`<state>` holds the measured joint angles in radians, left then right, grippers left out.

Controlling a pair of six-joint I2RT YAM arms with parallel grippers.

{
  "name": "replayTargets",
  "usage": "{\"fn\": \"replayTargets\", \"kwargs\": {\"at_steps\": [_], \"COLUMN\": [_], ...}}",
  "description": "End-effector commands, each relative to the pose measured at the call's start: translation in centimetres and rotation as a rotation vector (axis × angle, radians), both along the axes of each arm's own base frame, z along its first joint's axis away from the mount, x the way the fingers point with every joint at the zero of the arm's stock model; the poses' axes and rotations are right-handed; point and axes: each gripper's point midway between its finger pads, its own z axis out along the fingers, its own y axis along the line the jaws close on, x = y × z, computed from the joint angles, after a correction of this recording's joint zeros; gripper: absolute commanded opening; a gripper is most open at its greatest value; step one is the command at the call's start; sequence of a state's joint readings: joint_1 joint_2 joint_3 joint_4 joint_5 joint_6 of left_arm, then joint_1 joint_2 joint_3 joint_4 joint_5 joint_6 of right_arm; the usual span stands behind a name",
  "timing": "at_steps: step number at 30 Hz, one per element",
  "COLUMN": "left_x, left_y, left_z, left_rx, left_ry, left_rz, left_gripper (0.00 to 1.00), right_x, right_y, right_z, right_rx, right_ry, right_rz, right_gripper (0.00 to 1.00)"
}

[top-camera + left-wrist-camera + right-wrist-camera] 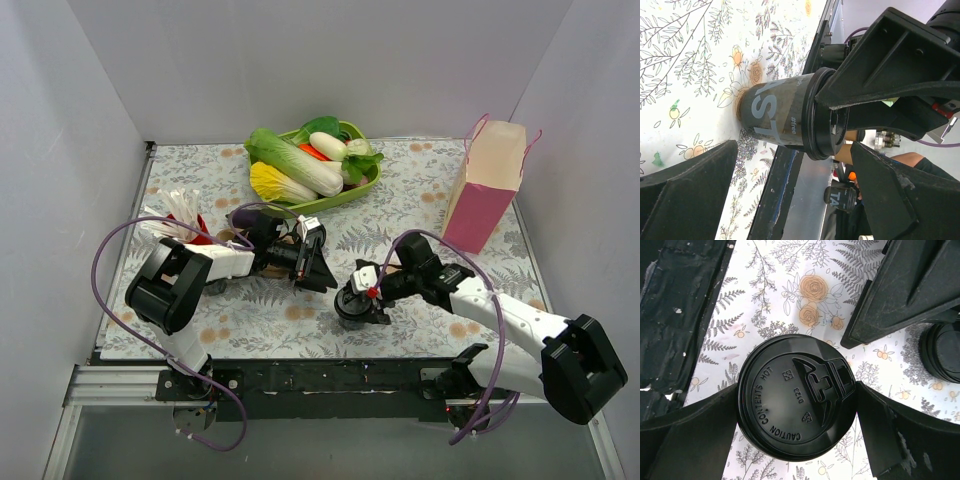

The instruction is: Pack the takeout coffee

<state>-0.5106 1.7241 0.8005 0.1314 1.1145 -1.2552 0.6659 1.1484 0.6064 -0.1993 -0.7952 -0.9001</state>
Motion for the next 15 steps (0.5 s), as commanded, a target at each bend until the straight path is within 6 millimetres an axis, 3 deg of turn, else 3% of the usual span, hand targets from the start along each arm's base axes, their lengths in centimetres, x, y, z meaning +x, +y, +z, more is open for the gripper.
{"fn": "replayTargets", "kwargs": {"at_steps": [1, 7, 15], "left_x": [0.1, 0.0, -0.3], "left_y": [-0.2, -0.3, -2.4], "left_z": [2.4, 2.6, 2.5], "left_rx": [-0.049, -0.059, -0.065], "left_ry": [-0.079, -0.077, -0.094], "left_rz": [-0.021, -0.032, -0.058], "left_gripper": [0.98, 0.98, 0.98], "right_x": [0.8, 0.7, 1.1], "right_y": [0.2, 0.6, 0.7], "right_z": [0.4, 0.7, -0.2], "right_rx": [0.010, 0.017, 0.005], "right_ry": [-0.090, -0.083, -0.094], "right_rz": [-0.040, -0.047, -0.050], "right_gripper": [0.98, 0.98, 0.98]}}
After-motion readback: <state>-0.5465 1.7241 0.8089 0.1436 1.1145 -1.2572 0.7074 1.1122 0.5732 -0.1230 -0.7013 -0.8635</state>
